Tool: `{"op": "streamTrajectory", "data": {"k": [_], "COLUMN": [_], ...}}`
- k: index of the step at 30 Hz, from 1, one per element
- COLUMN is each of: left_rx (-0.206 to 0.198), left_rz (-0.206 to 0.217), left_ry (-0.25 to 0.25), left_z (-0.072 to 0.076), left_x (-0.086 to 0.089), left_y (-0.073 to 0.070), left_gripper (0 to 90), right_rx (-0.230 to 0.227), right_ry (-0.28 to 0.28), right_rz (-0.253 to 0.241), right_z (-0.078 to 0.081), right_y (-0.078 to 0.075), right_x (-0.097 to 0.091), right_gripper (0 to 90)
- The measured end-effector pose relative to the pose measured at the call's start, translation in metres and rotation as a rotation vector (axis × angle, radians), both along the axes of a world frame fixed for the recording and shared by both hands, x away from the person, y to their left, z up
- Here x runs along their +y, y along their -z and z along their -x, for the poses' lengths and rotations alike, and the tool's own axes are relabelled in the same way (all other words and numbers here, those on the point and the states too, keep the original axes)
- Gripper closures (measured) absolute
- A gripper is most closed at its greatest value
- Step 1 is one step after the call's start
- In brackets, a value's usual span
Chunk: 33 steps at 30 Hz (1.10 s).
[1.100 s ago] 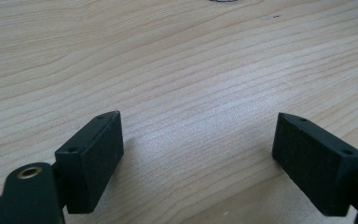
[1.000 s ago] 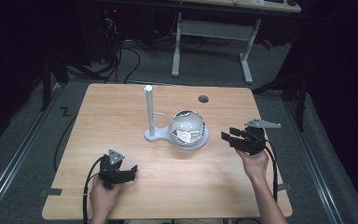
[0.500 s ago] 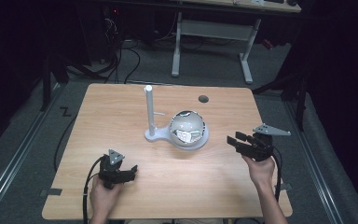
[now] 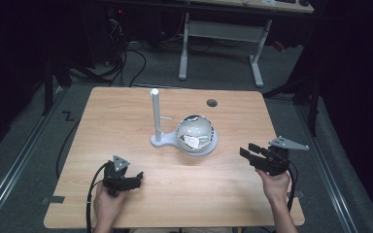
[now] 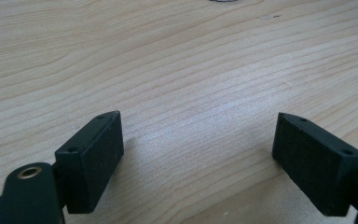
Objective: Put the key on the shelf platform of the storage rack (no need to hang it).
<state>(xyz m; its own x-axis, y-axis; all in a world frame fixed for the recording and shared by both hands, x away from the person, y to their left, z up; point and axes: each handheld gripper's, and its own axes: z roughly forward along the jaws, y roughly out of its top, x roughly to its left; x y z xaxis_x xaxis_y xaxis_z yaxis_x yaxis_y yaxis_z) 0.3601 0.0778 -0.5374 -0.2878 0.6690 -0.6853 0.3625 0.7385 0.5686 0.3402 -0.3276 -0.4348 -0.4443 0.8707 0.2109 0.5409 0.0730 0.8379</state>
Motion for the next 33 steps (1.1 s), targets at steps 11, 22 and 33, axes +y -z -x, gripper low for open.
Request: {"op": "streamTrajectory", "data": {"k": [11,22,33], "left_rx": [0.0,-0.002,-0.002], "left_rz": [0.0,-0.003,-0.003], "left_ry": [0.0,0.002,0.002], "left_z": [0.0,0.0,0.0], "left_x": [0.0,0.0,0.0], "left_y": [0.0,0.0,0.0], "left_gripper": [16.7,16.7,16.7], "right_rx": [0.015,0.04,0.062], "right_ry": [-0.011,-0.023,-0.044], "right_rz": [-0.028,-0.04,-0.031], "right_z": [0.011,0.014,0.016], "right_y": [0.013,0.027,0.043], "right_x": [0.001,0.007,0.017], "right_gripper": [50.8,50.7,50.2]}}
